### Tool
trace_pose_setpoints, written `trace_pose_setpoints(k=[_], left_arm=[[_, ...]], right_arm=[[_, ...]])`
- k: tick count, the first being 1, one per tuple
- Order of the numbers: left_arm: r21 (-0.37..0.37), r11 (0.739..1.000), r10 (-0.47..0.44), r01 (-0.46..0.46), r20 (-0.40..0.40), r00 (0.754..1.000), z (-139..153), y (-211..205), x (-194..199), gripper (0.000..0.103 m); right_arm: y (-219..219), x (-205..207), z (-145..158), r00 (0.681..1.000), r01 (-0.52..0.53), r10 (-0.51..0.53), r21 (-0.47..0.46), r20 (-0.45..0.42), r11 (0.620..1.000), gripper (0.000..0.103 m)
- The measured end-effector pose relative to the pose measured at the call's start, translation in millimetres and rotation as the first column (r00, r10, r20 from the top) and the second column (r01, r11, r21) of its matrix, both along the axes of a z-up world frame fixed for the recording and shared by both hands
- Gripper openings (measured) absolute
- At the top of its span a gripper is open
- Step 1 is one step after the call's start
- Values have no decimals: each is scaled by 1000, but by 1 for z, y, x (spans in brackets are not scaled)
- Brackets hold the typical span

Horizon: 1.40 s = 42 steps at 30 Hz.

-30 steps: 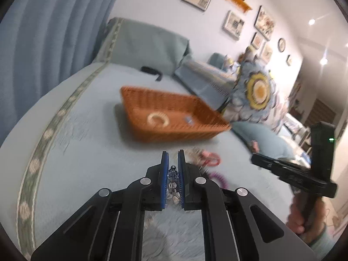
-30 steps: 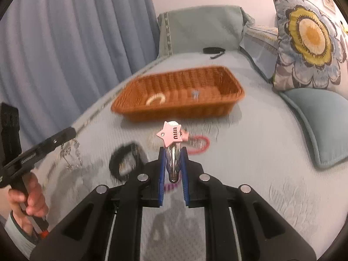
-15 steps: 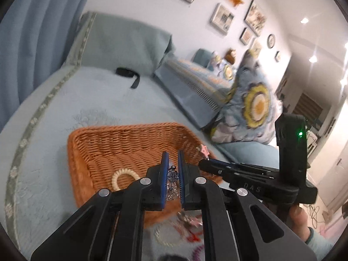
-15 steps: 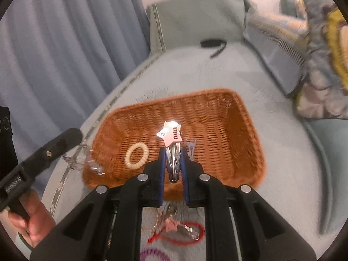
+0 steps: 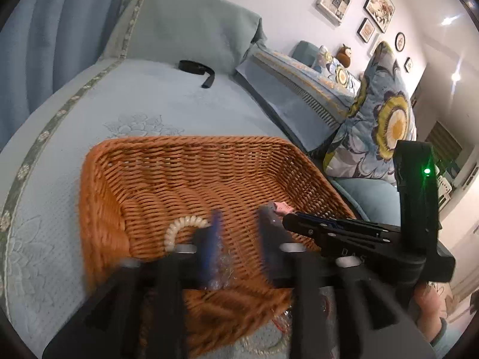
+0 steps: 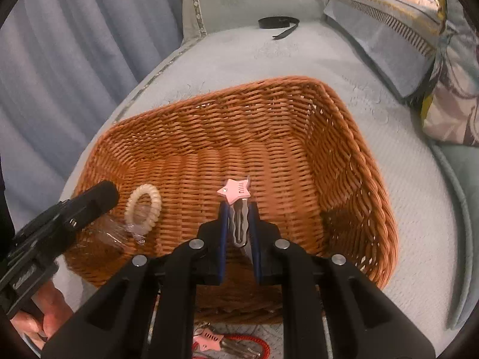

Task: Organize jewelry
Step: 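Carry the chain bracelet and pink-star key into the basket and release both, then grasp the black watch with the left gripper while the right grasps the purple coil bracelet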

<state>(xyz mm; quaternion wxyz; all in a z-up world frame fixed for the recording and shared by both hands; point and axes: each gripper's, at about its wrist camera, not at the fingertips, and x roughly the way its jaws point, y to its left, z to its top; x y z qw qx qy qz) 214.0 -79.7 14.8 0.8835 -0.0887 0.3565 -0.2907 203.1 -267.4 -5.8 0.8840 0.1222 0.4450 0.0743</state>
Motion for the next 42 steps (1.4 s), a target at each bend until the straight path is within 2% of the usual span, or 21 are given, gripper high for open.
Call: trace_pose_setpoints(k=[2,4,9,12,16,20,27,29,31,35,37,42], left_arm=[[-27,1000,-3,4,34,999,11,8,-15,47],[-63,998,-10,14,61,998,25,20,-36,47],[-90,996,-9,21,127,992,46,39,-85,50],[-75,997,-3,14,146,989,48,48,-118,50],[-64,998,22,-13,142,990,42,59,-149,49],[-50,997,57,-52,101,993,21,68,-170,50],[-54,997,55,-54,24,998,-23,76,-161,49],[-76,996,53,-53,-6,999,-31,79,-157,48],[-96,994,46,-48,-25,999,-35,80,-154,48],[-82,996,42,-46,-50,998,-42,76,-146,48],[-112,993,21,-30,-77,997,-45,75,-144,48],[-112,994,6,-16,-91,996,-49,71,-140,48]], right_arm=[[-4,-12,8,1000,2,-2,9,25,1000,27],[-8,-24,17,998,14,-15,16,56,1000,34],[-11,-75,40,991,3,-9,46,133,999,34],[-3,-109,50,984,-4,1,16,177,1000,34],[11,-148,45,981,-7,13,-34,194,999,34],[26,-173,26,983,-6,18,-67,184,998,34],[31,-181,-9,989,-17,25,-57,147,998,34],[28,-179,-16,991,-15,23,-56,133,998,34],[26,-178,-22,993,-19,24,-47,119,999,34],[25,-175,-31,995,-22,27,-50,92,999,34],[26,-176,-33,996,-14,20,-61,87,998,34],[35,-177,-37,996,-33,40,-85,85,996,34]])
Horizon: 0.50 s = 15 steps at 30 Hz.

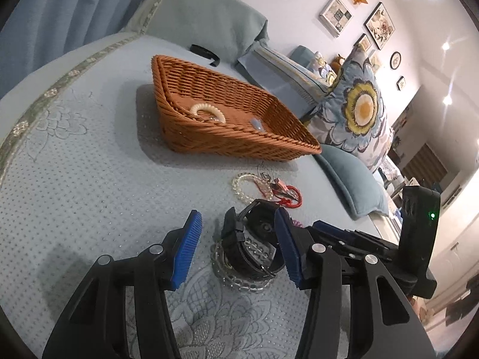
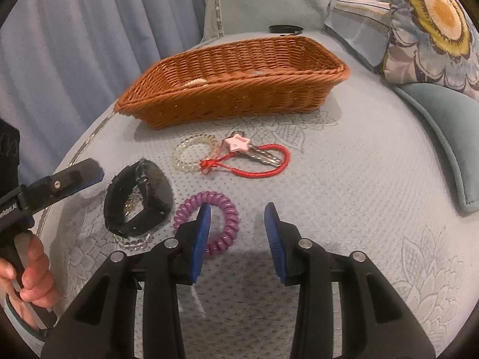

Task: Organize jewelry
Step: 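Grasp the black watch with the left gripper while the right grasps the purple coil bracelet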

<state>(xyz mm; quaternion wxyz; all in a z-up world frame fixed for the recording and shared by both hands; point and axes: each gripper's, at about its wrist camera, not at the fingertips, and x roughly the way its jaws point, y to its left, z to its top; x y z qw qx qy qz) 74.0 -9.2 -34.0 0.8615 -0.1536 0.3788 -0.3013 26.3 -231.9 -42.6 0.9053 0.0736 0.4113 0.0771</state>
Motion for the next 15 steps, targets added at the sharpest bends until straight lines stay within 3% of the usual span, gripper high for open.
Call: trace_pose_setpoints(k=[5,7,11,15], left_arm=[[60,998,-11,11,-13,1000,-7,-11,4,46],[68,997,-23,25,-29,999,-10,-15,4,37],[143,989,-27,30,-24,999,-15,-28,4,31],[208,978,-20,20,-7,1000,-18,-38,3,26]], right_arm=[[11,1,-2,1000,4,-4,-69,4,998,34],[14,1,-3,1000,9,-8,-97,8,995,33],[20,3,-4,1000,20,-18,-157,14,987,29],[20,3,-5,1000,21,-20,-154,13,988,29]])
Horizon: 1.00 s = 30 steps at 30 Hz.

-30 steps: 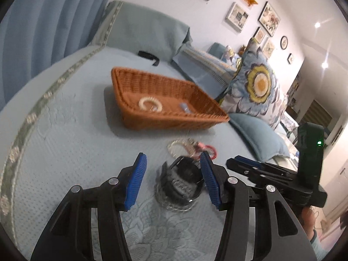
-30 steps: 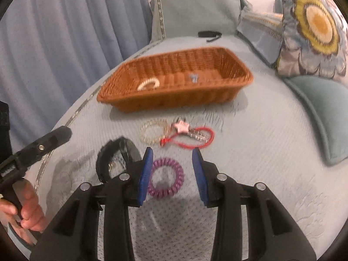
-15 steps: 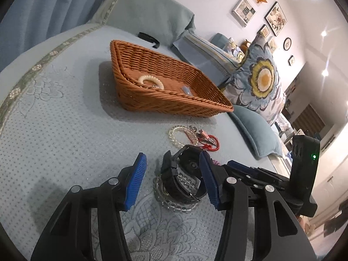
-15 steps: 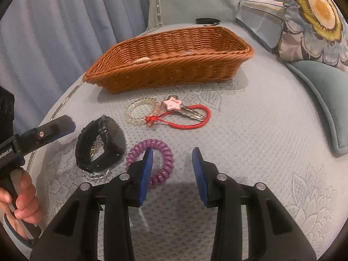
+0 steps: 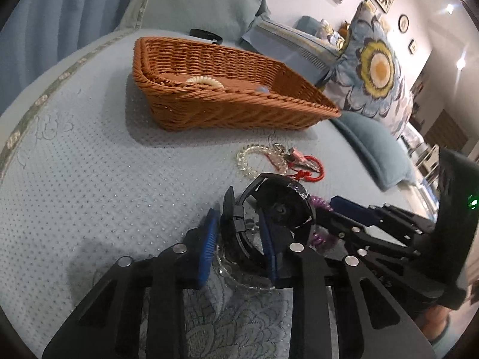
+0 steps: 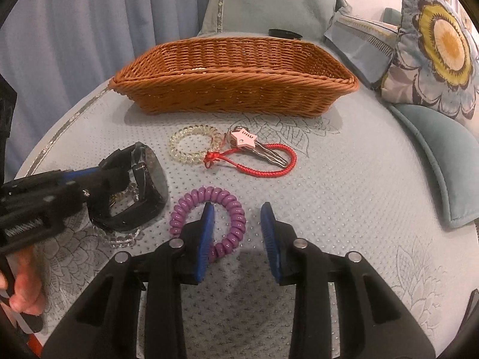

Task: Organize jewelry
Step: 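Grasp the black watch with the left gripper while the right grasps the purple coil bracelet, then carry the watch and purple coil into the basket and open both grippers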

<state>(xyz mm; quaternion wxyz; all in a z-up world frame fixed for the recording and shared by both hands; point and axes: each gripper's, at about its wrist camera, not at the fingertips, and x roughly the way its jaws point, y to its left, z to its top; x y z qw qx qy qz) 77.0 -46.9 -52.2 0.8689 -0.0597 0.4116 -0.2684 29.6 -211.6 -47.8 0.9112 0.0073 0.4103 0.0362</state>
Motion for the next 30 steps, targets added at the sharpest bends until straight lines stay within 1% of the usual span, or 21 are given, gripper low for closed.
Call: trace_pose_setpoints(k=[3,4,7,8,11,16,18,22,25,30], left_arm=[[-3,1000,3,-3,0,1000,0,0,0,24],[-6,1000,6,-6,-1,1000,0,1,1,22],[-6,1000,12,-12,3,1000,0,2,0,16],[-5,1000,14,-14,4,1000,0,2,0,15],[-8,1000,20,-20,19,1000,1,4,-2,14],[-3,1000,25,-25,57,998,6,3,-9,13],[-24,999,29,-28,64,997,8,6,-11,13],[-104,994,41,-33,80,996,16,16,-14,13],[-107,993,58,-47,94,994,19,18,-15,13],[-118,991,76,-66,82,994,17,22,-12,13]], right_arm=[[0,0,0,1000,0,0,1,0,1000,29],[0,0,0,1000,0,0,0,0,1000,29],[2,0,0,1000,-9,9,-1,-3,1000,21],[3,0,0,1000,-14,13,-3,-4,1000,16],[5,-1,-1,1000,-24,24,-13,-1,1000,11],[-4,0,1,1000,-20,20,46,-5,999,9],[-11,0,2,1000,-14,14,76,-2,997,9],[-18,-2,5,1000,-6,6,121,7,993,9],[-20,-2,8,1000,-13,11,127,18,992,9],[-20,-4,12,999,-13,9,135,35,991,9]])
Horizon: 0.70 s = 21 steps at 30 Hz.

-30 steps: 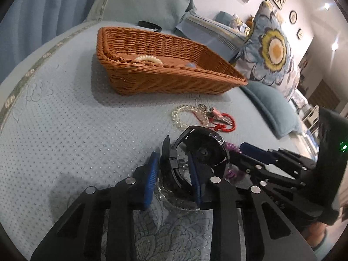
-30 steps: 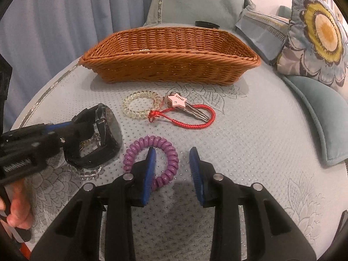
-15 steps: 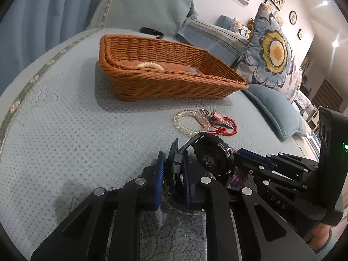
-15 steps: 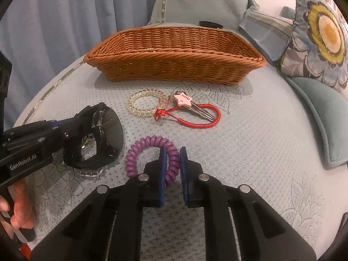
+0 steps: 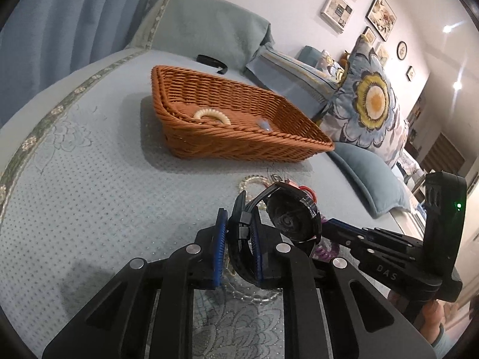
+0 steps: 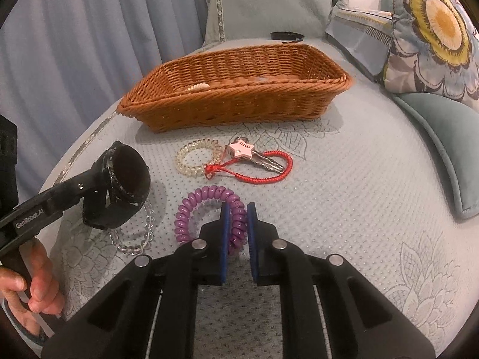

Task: Organize jewelry
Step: 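Carry the watch and purple coil into the basket and open both grippers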

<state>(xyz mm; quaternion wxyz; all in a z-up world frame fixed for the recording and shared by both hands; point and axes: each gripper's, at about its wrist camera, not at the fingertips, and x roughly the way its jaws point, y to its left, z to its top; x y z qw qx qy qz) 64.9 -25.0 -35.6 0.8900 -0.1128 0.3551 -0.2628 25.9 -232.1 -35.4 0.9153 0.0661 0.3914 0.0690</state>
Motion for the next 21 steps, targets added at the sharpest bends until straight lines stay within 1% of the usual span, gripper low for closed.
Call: trace_pose_setpoints(k=[6,8,10,14,17,21], left_arm=[[11,1000,7,-7,14,1000,0,0,-2,13],[-3,1000,18,-18,3,1000,-1,2,-1,13],[-11,1000,28,-28,14,1000,4,4,-3,13],[31,998,53,-55,82,995,23,2,-9,13],[17,998,56,-58,98,994,38,3,-4,13],[25,997,75,-79,139,987,62,-1,15,13]], right_arm=[[-3,-9,14,997,-7,5,30,76,1000,9],[-4,-13,18,995,-2,-1,34,102,999,9],[-5,-16,21,992,5,-9,36,124,999,9],[-10,-20,36,982,37,-44,46,185,998,9],[-15,-11,51,974,61,-72,53,216,997,9],[-22,13,73,967,75,-88,61,239,995,9]])
